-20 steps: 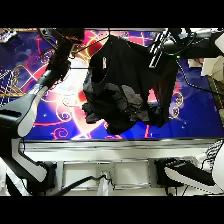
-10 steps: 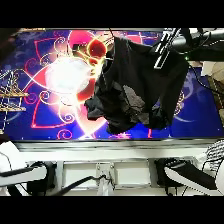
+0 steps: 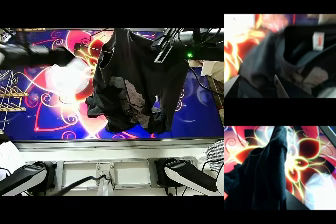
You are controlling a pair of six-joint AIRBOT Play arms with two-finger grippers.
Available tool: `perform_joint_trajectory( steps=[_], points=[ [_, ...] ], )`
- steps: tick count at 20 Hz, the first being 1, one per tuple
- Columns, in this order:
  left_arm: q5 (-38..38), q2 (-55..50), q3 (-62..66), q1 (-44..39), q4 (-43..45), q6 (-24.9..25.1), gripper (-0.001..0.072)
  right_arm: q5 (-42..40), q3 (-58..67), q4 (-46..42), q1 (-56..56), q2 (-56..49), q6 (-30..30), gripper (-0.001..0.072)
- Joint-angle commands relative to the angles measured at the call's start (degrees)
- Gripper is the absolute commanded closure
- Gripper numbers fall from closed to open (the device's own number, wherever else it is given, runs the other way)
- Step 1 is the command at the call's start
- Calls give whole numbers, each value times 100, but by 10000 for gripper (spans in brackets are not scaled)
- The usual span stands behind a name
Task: Fold the clothes and pants, and hang the long-sleeved shirts on hangers.
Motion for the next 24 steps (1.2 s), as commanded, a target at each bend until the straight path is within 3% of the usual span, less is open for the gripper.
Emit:
perform_joint_trajectory(
  steps=[1, 4, 6, 12, 13, 14, 16, 24],
  points=[
    [566, -208, -426, -804, 289, -619, 183, 76, 2, 74, 7, 9, 55, 686],
    [1298, -474, -426, -1108, -107, -621, 118, 162, 2, 155, 9, 9, 55, 686],
    [1596, -586, -424, -1106, -553, -616, 115, 299, 2, 142, 24, 2, 55, 686],
    [1657, -944, -426, -1080, -588, -599, 119, 372, 4, 136, 24, 9, 55, 686],
    [1604, -1008, -426, -1064, -420, -597, 224, 378, 4, 138, 24, 9, 55, 686],
    [1574, -1056, -426, -1034, -140, -599, 428, 415, 4, 140, 24, 17, 55, 686],
    [1582, -1130, -426, -933, 306, -597, 695, 494, 2, 146, 24, 76, 87, 686],
    [1755, -1287, -426, 92, 398, -601, 693, 933, 4, 118, 24, 431, 236, 687]
  ],
)
